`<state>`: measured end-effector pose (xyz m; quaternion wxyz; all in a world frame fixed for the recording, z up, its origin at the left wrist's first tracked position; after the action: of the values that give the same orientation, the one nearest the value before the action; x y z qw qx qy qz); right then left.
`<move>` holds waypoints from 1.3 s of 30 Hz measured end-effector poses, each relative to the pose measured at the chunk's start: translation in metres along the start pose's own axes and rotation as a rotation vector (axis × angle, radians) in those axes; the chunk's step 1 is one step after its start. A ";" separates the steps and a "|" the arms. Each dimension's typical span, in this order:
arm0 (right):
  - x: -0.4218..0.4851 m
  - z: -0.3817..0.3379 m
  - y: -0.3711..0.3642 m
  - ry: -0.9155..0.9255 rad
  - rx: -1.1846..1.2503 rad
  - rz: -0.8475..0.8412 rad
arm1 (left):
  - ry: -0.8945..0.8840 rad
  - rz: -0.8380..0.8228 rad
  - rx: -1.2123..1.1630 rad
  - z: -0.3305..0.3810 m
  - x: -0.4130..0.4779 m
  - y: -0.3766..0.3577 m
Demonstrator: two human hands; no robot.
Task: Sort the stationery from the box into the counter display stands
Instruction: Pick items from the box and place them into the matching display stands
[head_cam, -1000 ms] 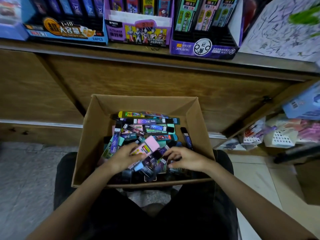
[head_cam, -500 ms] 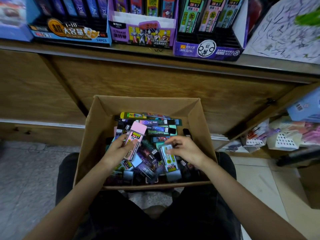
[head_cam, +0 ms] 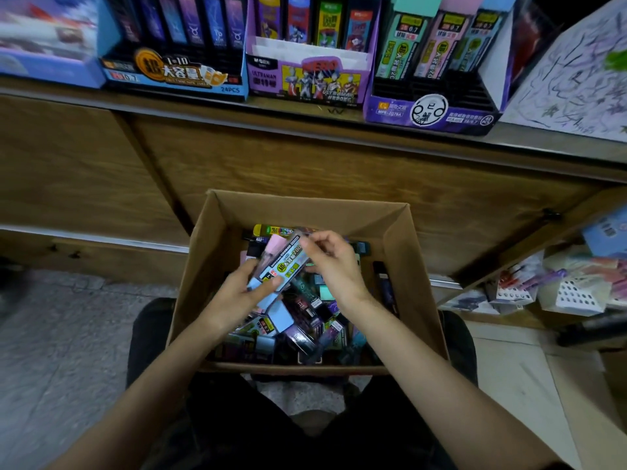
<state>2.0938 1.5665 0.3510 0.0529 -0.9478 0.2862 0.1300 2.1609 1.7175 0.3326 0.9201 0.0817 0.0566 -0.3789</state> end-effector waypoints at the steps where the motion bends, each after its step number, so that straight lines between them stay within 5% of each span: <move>1: -0.001 0.005 -0.001 0.014 -0.092 0.020 | -0.004 0.035 0.007 -0.002 -0.002 0.008; 4: -0.004 0.030 -0.001 -0.084 -0.340 0.004 | 0.001 0.148 -0.058 -0.006 -0.010 0.031; 8: -0.016 0.064 -0.016 -0.289 -0.686 -0.360 | -0.005 0.215 -0.170 -0.009 -0.018 0.049; 10: -0.019 0.070 -0.024 -0.305 -0.755 -0.400 | -0.006 0.216 -0.186 -0.011 -0.020 0.051; 15: -0.025 0.066 -0.025 -0.450 -0.631 -0.353 | 0.005 0.194 -0.203 -0.014 -0.023 0.047; 28: -0.036 0.072 -0.028 -0.404 -0.741 -0.239 | 0.063 0.196 -0.158 -0.019 -0.027 0.045; 39: -0.040 0.073 -0.039 -0.442 -0.497 -0.347 | 0.065 0.206 -0.166 -0.016 -0.029 0.043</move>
<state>2.0681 1.6328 0.2931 -0.0968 -0.9152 0.0626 0.3862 2.1702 1.7700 0.3264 0.9554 0.0228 0.1087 -0.2738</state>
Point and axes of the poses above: each hand's wrist, its own x-axis towards the middle knuckle, its own y-axis out of the back of the hand, z = x × y, the point moved 2 cm from there along x, towards the middle knuckle, and after that the axes turned 3 degrees about -y, right-handed, at the moved point
